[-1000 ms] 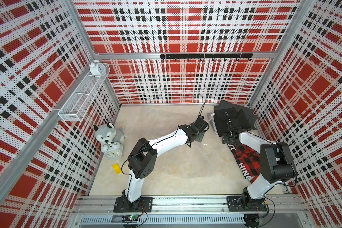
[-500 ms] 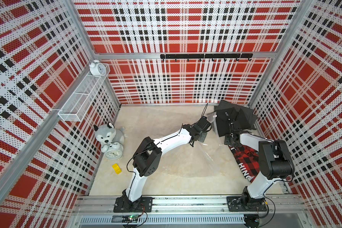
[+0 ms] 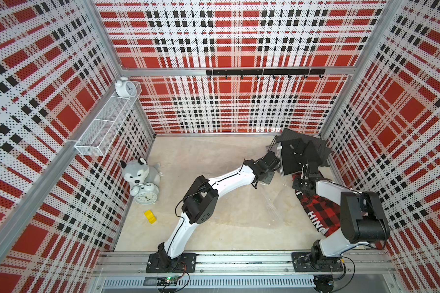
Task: Place the folded shirt into the vacuum bag
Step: Pick up the shirt from the center of the board.
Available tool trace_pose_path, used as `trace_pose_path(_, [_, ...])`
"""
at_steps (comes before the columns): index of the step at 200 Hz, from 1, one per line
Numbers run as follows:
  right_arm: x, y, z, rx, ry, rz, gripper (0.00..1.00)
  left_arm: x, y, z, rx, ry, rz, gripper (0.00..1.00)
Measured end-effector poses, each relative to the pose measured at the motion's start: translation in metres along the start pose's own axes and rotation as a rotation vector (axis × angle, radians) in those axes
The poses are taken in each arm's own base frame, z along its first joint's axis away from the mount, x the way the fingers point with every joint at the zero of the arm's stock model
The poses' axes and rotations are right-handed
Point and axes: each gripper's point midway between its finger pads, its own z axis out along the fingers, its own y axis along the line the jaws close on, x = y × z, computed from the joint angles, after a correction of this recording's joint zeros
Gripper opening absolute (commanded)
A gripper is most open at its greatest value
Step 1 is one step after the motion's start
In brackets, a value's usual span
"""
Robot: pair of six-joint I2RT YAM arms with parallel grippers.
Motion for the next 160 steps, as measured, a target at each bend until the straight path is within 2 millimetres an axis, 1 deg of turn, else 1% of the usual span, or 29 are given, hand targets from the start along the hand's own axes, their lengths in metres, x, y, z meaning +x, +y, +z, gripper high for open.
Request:
trace_pose_path(18, [0.009,0.0,-0.009,-0.025,-0.004,0.012,0.0,0.003,-0.005,0.005,0.009,0.017,0.006,0.0])
trace_pose_path(33, [0.01,0.0,-0.019,-0.041,-0.02,0.024,0.0,0.005,-0.008,0.009,0.018,0.027,0.009,0.0])
trace_pose_path(67, [-0.004,0.0,-0.047,-0.075,-0.102,0.06,0.0,0.001,-0.021,0.015,0.044,0.031,0.016,0.0])
trace_pose_path(91, [-0.012,0.003,-0.061,-0.101,-0.139,0.07,0.0,-0.001,-0.032,0.018,0.065,0.032,0.023,0.0])
trace_pose_path(134, [-0.016,0.01,-0.082,-0.147,-0.166,0.07,0.0,0.008,-0.048,0.024,0.109,0.057,0.038,0.0])
trace_pose_path(160, [-0.025,0.012,-0.099,-0.156,-0.197,0.069,0.0,0.012,-0.057,0.025,0.139,0.069,0.041,0.0])
